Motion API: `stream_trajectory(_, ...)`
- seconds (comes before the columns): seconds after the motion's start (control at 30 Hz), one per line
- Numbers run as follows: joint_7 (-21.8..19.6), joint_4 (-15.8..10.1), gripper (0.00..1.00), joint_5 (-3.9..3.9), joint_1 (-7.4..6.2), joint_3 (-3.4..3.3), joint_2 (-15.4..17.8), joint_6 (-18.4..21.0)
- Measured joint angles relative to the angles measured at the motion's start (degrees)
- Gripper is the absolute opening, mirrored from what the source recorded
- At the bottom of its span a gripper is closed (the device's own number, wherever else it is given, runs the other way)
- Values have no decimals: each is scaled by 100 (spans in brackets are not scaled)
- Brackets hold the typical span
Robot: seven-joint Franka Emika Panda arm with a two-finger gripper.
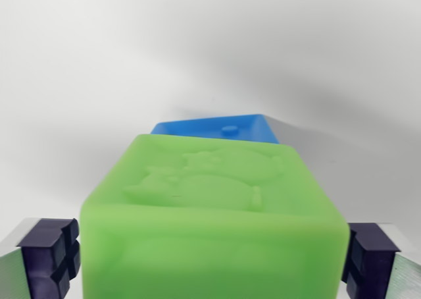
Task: Stack cube
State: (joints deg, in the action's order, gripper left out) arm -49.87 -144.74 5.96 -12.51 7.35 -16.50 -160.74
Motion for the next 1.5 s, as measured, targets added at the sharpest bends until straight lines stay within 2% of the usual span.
stream_trajectory(0.67,5,-2,100,-3,2,2,23,19)
stream_trajectory(0.83,32,-17,100,-39,11,20,139,108)
stream_trajectory(1.17,140,-61,100,-205,40,81,536,446)
stream_trajectory(1.5,296,-78,100,-424,41,117,1097,971)
